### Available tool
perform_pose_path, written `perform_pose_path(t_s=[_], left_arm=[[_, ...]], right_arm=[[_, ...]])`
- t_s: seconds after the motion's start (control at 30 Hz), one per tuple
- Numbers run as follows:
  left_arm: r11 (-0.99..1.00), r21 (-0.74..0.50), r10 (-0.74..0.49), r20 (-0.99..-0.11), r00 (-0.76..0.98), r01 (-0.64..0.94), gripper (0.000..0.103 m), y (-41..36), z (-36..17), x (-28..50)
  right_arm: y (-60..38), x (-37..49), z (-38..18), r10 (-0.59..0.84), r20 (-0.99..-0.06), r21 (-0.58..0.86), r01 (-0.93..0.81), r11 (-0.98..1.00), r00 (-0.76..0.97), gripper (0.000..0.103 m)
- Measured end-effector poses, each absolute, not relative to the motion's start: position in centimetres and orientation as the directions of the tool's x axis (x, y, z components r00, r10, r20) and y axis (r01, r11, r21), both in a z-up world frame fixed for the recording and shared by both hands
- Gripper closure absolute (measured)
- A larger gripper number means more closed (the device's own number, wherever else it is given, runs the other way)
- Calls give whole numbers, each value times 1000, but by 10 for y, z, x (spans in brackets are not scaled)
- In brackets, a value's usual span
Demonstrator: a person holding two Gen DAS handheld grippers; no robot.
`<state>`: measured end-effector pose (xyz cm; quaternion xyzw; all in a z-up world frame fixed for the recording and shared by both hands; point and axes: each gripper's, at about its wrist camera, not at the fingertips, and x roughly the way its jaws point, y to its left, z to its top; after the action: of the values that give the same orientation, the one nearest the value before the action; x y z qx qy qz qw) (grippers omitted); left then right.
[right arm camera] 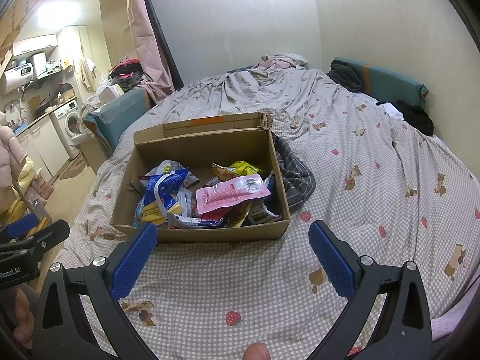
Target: Organize snacks
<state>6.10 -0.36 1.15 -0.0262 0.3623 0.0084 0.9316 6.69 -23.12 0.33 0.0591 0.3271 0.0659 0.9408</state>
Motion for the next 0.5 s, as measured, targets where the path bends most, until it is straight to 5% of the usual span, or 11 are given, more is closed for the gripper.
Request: perform_pose_path(t_s=[0.5], left_arm=[[998,-43,-3,-674,738,-35,0,-2,11,61]], right_arm=[[-230,67,3,162,-607,156,-84,984,778,0]])
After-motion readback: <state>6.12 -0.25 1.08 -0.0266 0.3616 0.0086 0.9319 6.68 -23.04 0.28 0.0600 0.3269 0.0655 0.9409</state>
